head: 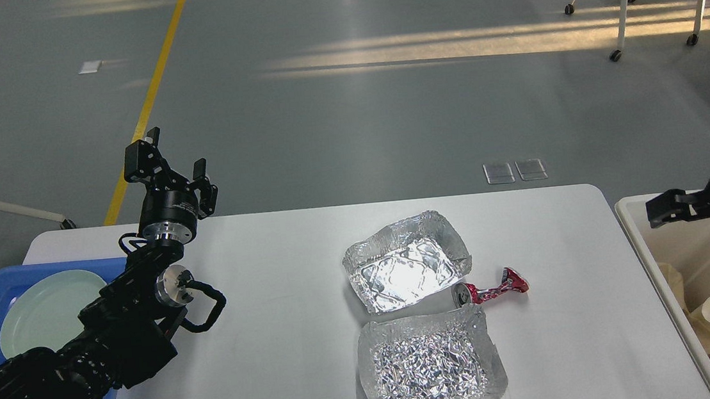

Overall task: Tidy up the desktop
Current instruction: 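Raise the right gripper out of the bin back over the table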

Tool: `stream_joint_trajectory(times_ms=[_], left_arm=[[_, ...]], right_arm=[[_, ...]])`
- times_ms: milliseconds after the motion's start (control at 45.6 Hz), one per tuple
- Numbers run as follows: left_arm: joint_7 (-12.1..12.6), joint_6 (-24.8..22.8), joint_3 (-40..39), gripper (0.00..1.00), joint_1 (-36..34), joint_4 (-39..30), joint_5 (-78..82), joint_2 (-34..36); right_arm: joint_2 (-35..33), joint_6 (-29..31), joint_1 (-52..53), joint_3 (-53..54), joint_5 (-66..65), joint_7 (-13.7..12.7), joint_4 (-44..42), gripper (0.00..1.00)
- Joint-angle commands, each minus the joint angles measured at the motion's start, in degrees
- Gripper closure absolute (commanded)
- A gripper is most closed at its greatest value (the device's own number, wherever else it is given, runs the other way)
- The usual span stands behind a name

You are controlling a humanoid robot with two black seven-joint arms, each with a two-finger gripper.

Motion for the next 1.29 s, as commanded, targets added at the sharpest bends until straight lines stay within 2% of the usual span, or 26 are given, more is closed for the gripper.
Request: stream_joint_trajectory(times_ms=[0, 131, 592, 767, 964, 1139, 1271], left_arm=[[0.00, 0.00, 0.00, 0.00, 0.00, -0.01, 0.00, -0.01], [0.00, 0.00, 0.00, 0.00, 0.00, -0.01, 0.00, -0.01], [0.00, 0.00, 0.00, 0.00, 0.00, -0.01, 0.00, -0.01], [0.00, 0.00, 0.00, 0.00, 0.00, -0.01, 0.00, -0.01], [0.00, 0.00, 0.00, 0.00, 0.00, -0.01, 0.00, -0.01], [0.00, 0.00, 0.00, 0.00, 0.00, -0.01, 0.00, -0.01], [0.00, 0.00, 0.00, 0.00, 0.00, -0.01, 0.00, 0.00]], right_arm=[[-0.53, 11.39, 12.17, 0.03, 6.41, -0.10, 3.93, 0.02], [0.78, 22.11, 21.23, 0.56, 13.44, -0.54, 3.76, 0.02], [8.08, 22.37, 39.17, 3.10, 25.49, -0.54, 3.93, 0.02], [11.15, 22.37, 37.95, 4.07, 25.67, -0.63, 3.76, 0.02], [14.06, 22.37, 25.31, 3.90, 20.67, -0.54, 3.32, 0.03], [15.90, 5.71, 11.77, 3.72, 10.56, -0.45, 2.44, 0.03], [18.10, -2.99, 3.59, 3.54, 9.41, -0.45, 0.07, 0.03]])
